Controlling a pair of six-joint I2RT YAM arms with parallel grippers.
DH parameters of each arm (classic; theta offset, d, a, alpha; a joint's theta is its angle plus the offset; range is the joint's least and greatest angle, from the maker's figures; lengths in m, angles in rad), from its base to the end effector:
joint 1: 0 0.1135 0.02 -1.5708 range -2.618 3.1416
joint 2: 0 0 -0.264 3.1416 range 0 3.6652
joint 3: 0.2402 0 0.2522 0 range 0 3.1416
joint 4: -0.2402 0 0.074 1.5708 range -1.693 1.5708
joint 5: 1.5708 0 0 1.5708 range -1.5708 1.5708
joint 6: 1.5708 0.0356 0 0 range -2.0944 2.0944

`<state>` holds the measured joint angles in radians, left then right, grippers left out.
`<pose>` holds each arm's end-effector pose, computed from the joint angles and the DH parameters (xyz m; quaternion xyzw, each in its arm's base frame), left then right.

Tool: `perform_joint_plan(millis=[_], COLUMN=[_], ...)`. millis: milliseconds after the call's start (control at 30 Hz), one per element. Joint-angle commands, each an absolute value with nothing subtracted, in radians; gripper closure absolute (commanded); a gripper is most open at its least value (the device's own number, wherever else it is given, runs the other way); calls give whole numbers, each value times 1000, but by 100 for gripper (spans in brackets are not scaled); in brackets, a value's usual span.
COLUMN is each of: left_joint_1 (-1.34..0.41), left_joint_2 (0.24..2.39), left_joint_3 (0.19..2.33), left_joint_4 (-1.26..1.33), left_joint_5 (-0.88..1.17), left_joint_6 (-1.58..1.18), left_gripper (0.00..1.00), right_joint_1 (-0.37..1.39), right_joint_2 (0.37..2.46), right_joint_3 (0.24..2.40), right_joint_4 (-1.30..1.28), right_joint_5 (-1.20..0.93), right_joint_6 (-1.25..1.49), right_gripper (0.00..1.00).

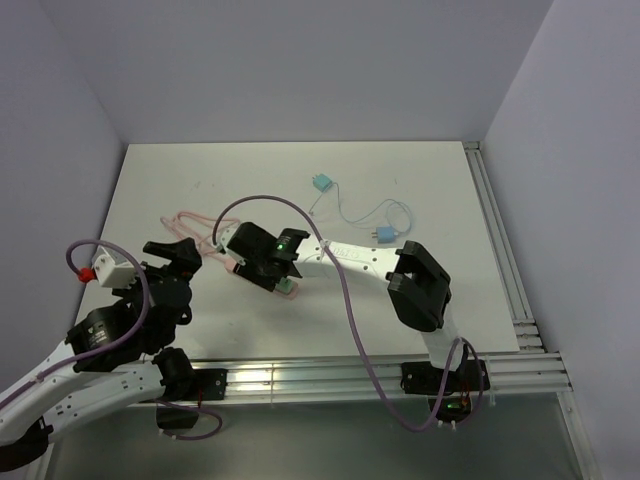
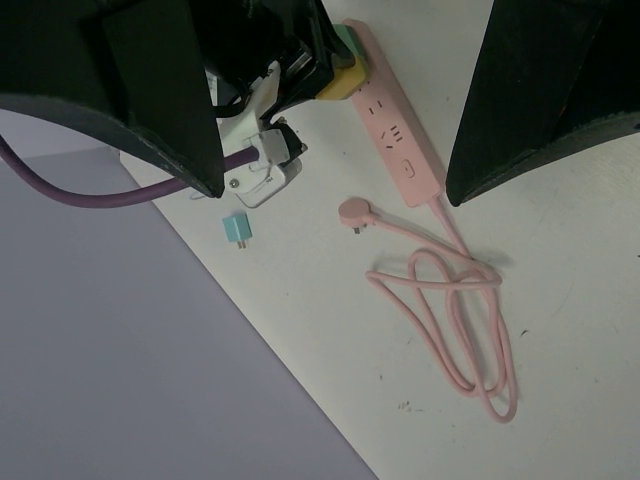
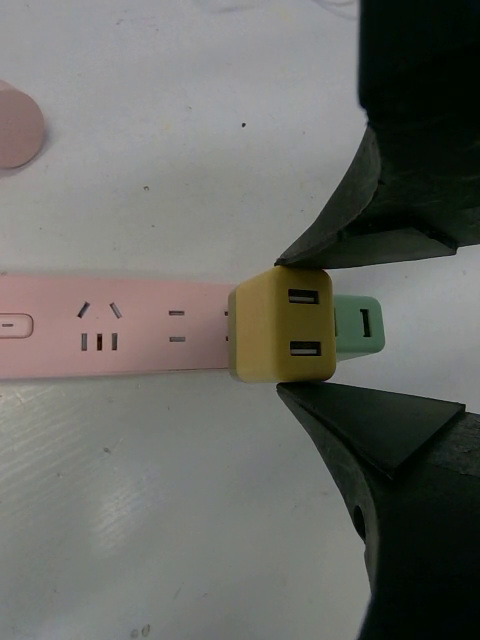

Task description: Insert the plug

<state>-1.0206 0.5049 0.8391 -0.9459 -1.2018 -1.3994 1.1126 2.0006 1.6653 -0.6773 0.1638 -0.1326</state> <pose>0.0658 -0.0438 0.3284 -0.3940 0.6696 -0.1790 0.6037 0.1993 0.3910 0.2370 -0.5404 0.7915 0.0598 0.2793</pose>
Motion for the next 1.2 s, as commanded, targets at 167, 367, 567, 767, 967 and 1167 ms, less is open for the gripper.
perform_joint_plan(millis=[167, 367, 567, 767, 967, 1167], left_joint_1=[-1023, -1023, -1023, -1023, -1023, -1023], left_joint_2=[474, 477, 471, 471, 469, 465], left_joint_3=[831, 833, 831, 830, 836, 828], left_joint_4=[-899, -897, -891, -885, -890, -865], left_joint_5=[-1212, -1210, -1207, -1204, -1203, -1195], left_joint_6=[-1350, -1345, -1338, -1338, -1333, -1316], left_gripper=[3, 3, 3, 3, 3, 3], right_joint_1=[1117, 1117, 1117, 1115, 1115, 1115], right_joint_2=[2022, 2034, 2057, 2066, 2068, 2069], right_joint_3=[1727, 1733, 1738, 1732, 1729, 1729], right_joint_4=[-696, -698, -703, -693, -722, -752], right_joint_5=[219, 222, 219, 213, 196, 201], right_joint_6=[-150, -155, -150, -150, -137, -133], right_gripper=[100, 100, 100, 100, 100, 100])
